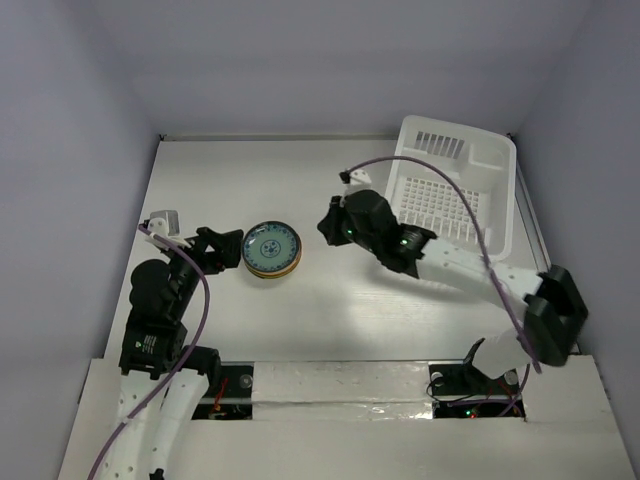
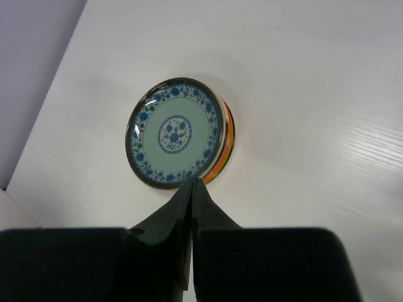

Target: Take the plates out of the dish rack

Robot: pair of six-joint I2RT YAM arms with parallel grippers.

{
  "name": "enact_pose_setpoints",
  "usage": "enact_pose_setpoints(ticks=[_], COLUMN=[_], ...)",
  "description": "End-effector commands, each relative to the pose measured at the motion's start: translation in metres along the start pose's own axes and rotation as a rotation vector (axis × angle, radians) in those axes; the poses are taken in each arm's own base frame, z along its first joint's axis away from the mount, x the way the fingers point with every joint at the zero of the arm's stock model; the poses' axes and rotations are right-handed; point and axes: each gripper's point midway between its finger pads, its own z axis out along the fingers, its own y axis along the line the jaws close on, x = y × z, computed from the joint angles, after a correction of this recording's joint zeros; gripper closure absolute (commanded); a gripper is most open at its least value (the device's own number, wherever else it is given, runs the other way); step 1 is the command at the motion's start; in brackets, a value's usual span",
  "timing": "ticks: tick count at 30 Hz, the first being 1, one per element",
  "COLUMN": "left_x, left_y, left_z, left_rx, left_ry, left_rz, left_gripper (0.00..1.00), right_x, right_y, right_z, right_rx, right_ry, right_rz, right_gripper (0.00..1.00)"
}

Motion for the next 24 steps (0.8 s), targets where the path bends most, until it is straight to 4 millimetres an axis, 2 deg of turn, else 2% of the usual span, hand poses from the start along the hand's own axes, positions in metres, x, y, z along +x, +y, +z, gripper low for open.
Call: enact_pose_setpoints(ticks=[1,2,3,4,5,6,7,10,11,14,15,18,20,24], left_x=[-0.014,-0.014,-0.013,-0.013,-0.014,-0.013,-0.016,-0.023,-0.028,-0.038,-0.042,-0.061,-0.065,-0.053], left_y=[-0.005,-0.005,-0.004,-0.003,-0.004,-0.006,-0.008,-0.014,-0.018,-0.020,-0.021,-0.035,-0.039,-0.035], left_z=[0.001,0.002,0.002,0.002,0.002,0.002,0.002,-0.001,-0.002,-0.004,-0.005,-0.013,-0.015,-0.008], left_rx=[0.019,0.015,0.009,0.008,0.012,0.023,0.033,0.054,0.065,0.061,0.059,0.098,0.116,0.116], left_ry=[-0.043,-0.042,-0.041,-0.039,-0.040,-0.036,-0.043,-0.061,-0.073,-0.094,-0.105,-0.155,-0.171,-0.142], left_rz=[0.011,0.011,0.009,0.010,0.012,0.015,0.024,0.039,0.047,0.045,0.043,0.041,0.043,0.032], left_gripper=[0.19,0.18,0.18,0.17,0.17,0.17,0.17,0.17,0.17,0.18,0.18,0.19,0.20,0.16], right_x=[-0.059,-0.053,-0.057,-0.077,-0.081,-0.076,-0.092,-0.097,-0.101,-0.102,-0.099,-0.095,-0.089,-0.077], right_y=[-0.003,-0.012,-0.016,-0.015,-0.022,-0.040,-0.044,-0.074,-0.086,-0.104,-0.110,-0.110,-0.110,-0.103], right_z=[-0.065,-0.077,-0.092,-0.127,-0.143,-0.155,-0.192,-0.233,-0.255,-0.276,-0.277,-0.273,-0.264,-0.246], right_rx=[0.006,0.015,0.020,-0.008,0.003,0.063,0.047,0.125,0.151,0.207,0.239,0.225,0.219,0.188], right_ry=[-0.231,-0.236,-0.263,-0.344,-0.375,-0.393,-0.478,-0.581,-0.638,-0.683,-0.681,-0.683,-0.667,-0.619], right_rz=[-0.009,-0.030,-0.033,-0.020,-0.023,-0.020,0.004,0.042,0.074,0.127,0.133,0.148,0.153,0.153], right_gripper=[1.00,1.00,1.00,1.00,1.00,0.99,0.92,0.19,0.00,0.00,0.00,0.00,0.00,0.00])
